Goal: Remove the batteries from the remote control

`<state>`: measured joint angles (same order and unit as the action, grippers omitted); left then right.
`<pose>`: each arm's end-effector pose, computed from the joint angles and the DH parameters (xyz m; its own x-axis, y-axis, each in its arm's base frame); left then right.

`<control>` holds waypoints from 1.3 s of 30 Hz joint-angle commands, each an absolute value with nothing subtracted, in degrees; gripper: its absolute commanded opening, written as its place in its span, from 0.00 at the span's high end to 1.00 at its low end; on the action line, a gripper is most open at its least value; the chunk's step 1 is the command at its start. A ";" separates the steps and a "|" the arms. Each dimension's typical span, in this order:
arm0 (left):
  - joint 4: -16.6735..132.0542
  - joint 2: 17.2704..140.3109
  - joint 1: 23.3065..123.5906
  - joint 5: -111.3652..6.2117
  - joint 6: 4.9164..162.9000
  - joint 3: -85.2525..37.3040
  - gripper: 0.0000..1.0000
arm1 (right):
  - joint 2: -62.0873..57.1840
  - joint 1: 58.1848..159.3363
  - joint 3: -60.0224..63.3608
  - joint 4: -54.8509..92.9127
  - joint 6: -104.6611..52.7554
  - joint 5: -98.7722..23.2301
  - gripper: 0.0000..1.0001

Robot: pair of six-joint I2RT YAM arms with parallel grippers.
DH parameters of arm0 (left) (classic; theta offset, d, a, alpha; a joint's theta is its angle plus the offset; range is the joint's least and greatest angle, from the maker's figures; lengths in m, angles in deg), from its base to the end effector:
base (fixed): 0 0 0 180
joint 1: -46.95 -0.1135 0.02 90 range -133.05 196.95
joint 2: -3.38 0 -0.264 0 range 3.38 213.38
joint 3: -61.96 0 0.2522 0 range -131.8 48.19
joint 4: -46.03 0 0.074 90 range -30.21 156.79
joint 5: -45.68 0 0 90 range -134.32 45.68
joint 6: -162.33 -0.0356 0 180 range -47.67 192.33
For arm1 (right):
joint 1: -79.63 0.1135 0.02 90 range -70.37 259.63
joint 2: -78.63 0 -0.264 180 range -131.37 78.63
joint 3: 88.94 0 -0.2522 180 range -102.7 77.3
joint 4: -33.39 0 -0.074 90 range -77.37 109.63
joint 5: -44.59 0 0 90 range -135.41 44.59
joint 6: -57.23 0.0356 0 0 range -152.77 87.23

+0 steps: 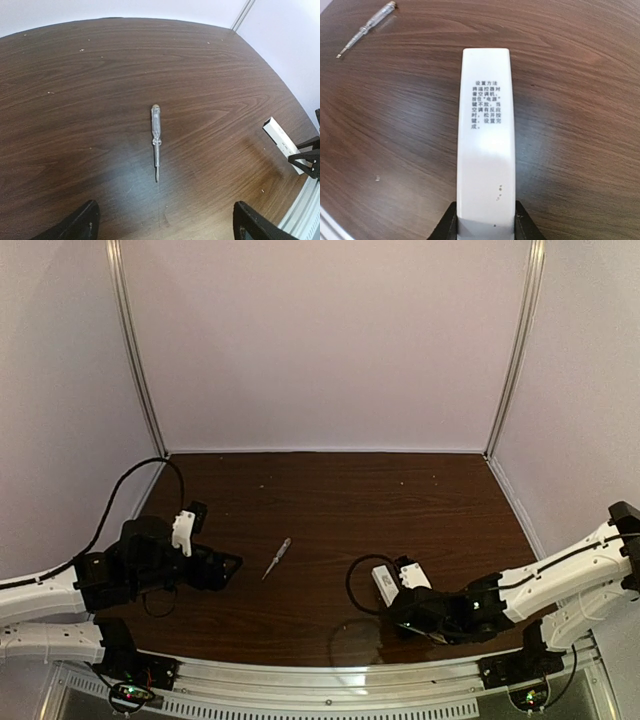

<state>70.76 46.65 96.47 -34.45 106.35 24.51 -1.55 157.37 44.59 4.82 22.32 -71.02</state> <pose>0.1167 -0.1273 0.2134 -0.6391 -0.1002 -0.7625 0.3571 0.8395 -0.4096 0.0648 0.2255 0.1397 -0.7952 -0.1769 -0.5800 -0.3257 0.9314 0.1625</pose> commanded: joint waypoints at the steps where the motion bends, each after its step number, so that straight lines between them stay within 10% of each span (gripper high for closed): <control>1: 64.53 45.27 96.76 -40.69 104.08 26.89 0.06 | 4.07 156.36 43.48 10.46 13.11 -67.31 0.91; 28: 29.91 56.54 98.11 -46.19 95.88 32.98 0.02 | 8.78 138.24 32.66 12.30 -27.86 -32.30 1.00; 39: 16.64 70.31 98.19 -76.90 84.02 30.31 0.06 | 4.44 137.82 28.09 8.62 -31.98 -18.78 1.00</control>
